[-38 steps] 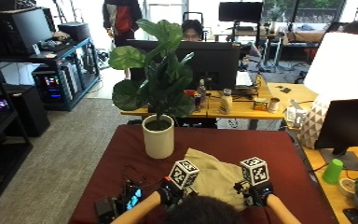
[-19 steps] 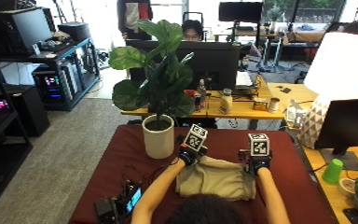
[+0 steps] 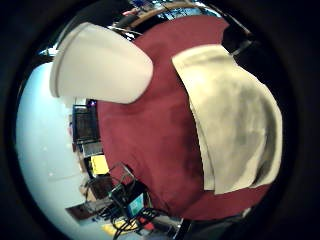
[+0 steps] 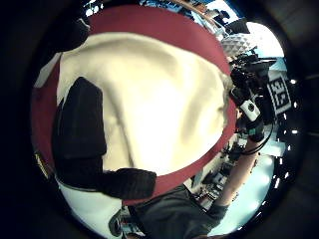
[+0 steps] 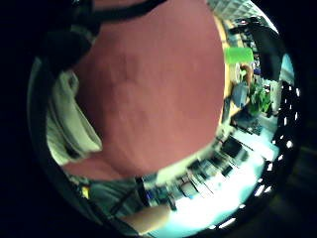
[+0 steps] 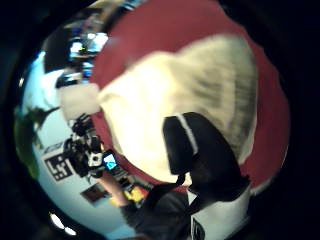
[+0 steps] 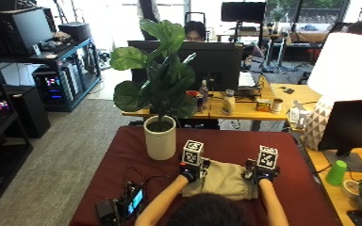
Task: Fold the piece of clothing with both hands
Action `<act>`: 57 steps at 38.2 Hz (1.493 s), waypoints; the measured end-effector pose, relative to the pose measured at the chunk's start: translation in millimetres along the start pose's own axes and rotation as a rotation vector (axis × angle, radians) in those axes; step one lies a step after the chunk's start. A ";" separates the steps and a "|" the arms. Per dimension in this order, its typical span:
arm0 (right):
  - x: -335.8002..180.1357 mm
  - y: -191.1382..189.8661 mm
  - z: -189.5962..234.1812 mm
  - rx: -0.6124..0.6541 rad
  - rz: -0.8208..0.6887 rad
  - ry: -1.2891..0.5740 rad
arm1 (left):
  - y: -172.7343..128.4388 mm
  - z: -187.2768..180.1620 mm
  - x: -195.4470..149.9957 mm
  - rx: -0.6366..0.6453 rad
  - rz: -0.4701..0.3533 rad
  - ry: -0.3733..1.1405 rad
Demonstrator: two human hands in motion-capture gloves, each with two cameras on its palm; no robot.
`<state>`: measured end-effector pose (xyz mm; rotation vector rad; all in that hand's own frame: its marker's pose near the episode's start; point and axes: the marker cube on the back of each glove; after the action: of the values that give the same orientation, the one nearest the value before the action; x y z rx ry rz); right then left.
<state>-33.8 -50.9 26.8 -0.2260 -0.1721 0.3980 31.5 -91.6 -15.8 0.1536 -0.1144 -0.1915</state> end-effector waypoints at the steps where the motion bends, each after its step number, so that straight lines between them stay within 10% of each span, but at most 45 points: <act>1: 2.6 10.5 3.8 -0.056 0.023 0.012 | 3.0 8.4 0.1 -0.023 -0.006 0.006; 11: 14.8 3.6 45.7 -0.149 0.027 -0.128 | 5.3 88.4 -15.0 -0.029 -0.106 0.078; 23: -1.2 -14.0 55.3 0.032 -0.058 -0.263 | 4.5 93.6 -18.1 0.015 -0.123 0.101; 33: -22.5 6.5 26.8 0.054 0.022 -0.137 | 13.7 36.5 -45.7 -0.169 -0.120 0.103; 40: -51.1 -64.9 -11.2 0.268 0.012 -0.030 | 22.5 -22.3 -80.9 -0.086 -0.201 0.058; 57: -277.7 65.7 -33.7 0.410 -0.194 0.135 | 46.0 -80.6 -169.6 -0.041 -0.378 0.181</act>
<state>-302.7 -109.6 -55.7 0.1669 0.0229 0.2165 -115.4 -2.1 -104.2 0.1503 0.1004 -0.5544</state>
